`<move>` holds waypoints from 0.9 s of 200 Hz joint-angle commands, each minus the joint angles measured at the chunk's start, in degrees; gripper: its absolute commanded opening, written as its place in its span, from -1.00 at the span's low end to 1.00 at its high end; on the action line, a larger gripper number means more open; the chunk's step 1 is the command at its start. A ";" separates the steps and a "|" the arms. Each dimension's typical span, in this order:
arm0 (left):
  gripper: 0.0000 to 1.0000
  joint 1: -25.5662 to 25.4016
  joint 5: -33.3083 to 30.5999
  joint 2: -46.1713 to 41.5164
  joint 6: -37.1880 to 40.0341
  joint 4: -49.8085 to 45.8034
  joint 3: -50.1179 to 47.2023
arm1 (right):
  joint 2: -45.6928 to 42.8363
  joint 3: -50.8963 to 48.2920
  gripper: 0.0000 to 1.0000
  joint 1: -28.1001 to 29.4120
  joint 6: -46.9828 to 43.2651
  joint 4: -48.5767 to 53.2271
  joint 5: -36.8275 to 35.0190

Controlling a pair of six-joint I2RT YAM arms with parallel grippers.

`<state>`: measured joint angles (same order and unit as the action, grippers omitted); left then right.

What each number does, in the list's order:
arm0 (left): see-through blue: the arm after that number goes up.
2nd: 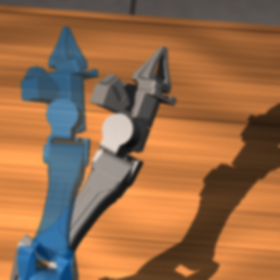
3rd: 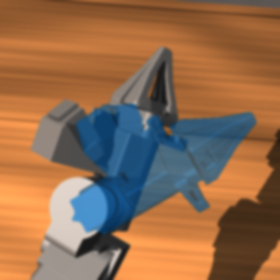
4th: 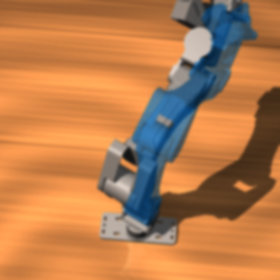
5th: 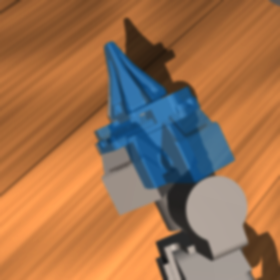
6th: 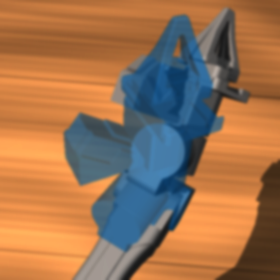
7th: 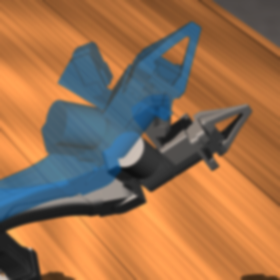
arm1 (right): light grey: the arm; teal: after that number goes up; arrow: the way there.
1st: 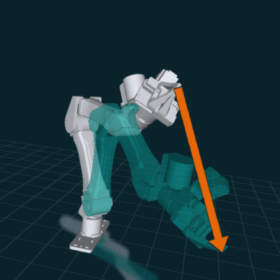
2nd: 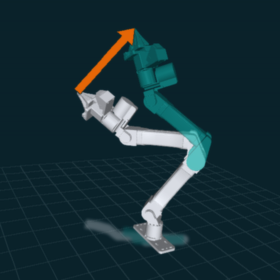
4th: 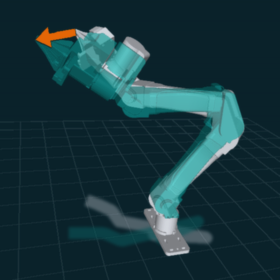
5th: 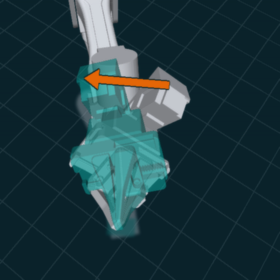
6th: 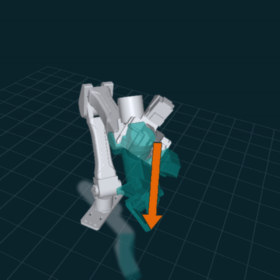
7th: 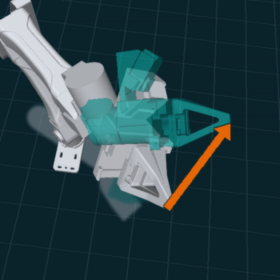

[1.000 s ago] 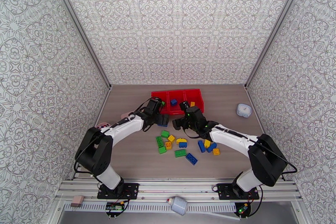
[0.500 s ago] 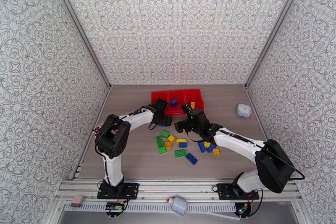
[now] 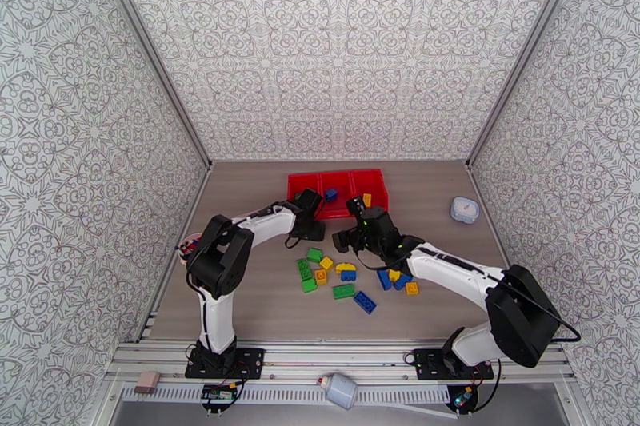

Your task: Sort the legos into containers by color

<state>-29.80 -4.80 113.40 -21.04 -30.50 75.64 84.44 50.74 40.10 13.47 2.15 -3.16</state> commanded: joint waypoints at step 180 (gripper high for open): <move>0.28 -2.58 -1.86 5.13 3.85 10.70 22.77 | -9.13 -6.09 0.98 -0.41 2.46 -5.97 -4.05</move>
<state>-32.95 -6.26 113.67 -19.11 -17.82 92.18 76.51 45.76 40.10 15.84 -3.27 -6.42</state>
